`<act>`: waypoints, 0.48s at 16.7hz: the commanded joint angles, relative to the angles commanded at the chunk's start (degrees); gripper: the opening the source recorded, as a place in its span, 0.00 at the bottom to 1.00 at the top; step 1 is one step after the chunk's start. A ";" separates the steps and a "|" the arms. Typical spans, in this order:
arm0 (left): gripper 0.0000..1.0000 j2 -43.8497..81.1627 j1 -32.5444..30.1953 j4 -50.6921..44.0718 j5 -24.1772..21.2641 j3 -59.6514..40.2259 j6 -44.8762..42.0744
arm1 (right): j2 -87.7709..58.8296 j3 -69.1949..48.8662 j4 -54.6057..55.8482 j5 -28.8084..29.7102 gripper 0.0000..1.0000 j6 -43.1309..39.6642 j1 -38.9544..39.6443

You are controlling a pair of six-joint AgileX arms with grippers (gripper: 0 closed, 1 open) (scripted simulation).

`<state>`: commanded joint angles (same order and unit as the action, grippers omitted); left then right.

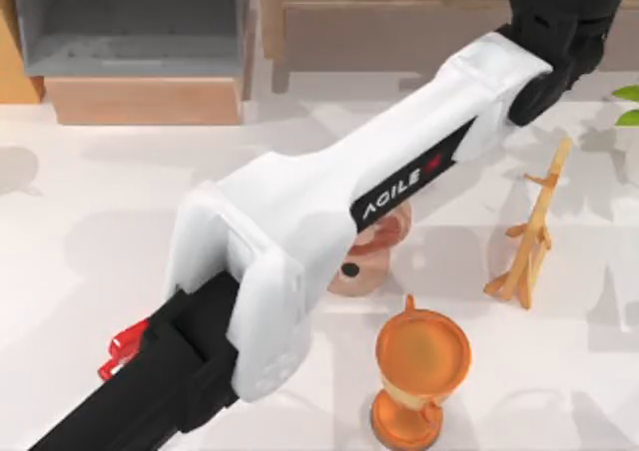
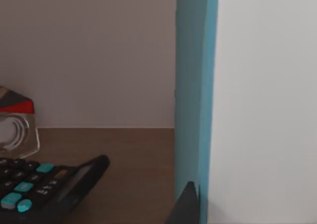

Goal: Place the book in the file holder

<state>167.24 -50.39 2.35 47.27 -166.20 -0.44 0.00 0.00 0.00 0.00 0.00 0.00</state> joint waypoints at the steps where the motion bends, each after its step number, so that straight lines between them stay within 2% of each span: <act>1: 0.00 -0.22 -0.01 -0.25 0.00 -0.05 -0.01 | 0.00 0.00 0.00 0.00 1.00 0.00 0.00; 8: 0.00 -1.59 -0.17 -0.11 -0.71 1.74 -0.34 | 0.00 0.00 0.00 0.00 1.00 0.00 0.00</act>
<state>165.65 -50.56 2.24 46.55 -164.46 -0.78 0.00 0.00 0.00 0.00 0.00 0.00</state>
